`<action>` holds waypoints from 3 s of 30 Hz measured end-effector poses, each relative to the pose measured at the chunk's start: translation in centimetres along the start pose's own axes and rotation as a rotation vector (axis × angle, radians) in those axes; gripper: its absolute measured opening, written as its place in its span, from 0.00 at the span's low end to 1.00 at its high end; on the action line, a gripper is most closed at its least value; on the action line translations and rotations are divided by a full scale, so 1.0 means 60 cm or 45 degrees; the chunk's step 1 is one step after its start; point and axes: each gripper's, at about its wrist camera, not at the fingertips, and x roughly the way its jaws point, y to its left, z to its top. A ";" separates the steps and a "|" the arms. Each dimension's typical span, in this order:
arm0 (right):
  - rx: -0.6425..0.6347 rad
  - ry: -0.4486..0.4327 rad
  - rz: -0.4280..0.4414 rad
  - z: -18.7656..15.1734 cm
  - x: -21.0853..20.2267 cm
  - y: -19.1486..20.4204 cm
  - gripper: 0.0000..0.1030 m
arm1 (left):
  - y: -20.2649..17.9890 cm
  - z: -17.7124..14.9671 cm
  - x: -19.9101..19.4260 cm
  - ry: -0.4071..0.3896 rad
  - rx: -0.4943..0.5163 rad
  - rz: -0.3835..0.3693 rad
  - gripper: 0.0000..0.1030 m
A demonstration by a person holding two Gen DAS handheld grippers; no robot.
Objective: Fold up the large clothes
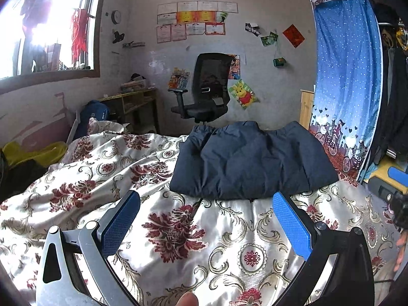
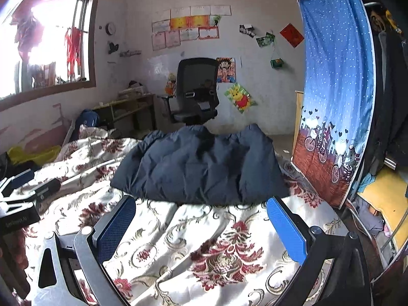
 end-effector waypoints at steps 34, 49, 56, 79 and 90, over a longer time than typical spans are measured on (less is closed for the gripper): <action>0.070 0.115 -0.083 -0.073 0.092 -0.044 1.00 | -0.012 -0.073 0.088 0.118 0.029 0.055 0.99; 0.019 0.091 -0.075 -0.072 0.089 -0.032 1.00 | -0.012 -0.078 0.091 0.122 0.033 0.057 0.99; 0.021 0.092 -0.075 -0.072 0.089 -0.032 1.00 | -0.012 -0.078 0.090 0.122 0.033 0.057 0.99; 0.019 0.091 -0.074 -0.072 0.088 -0.032 1.00 | -0.018 -0.078 0.089 0.121 0.030 0.056 0.99; 0.020 0.090 -0.075 -0.072 0.088 -0.033 1.00 | -0.017 -0.079 0.088 0.121 0.028 0.057 0.99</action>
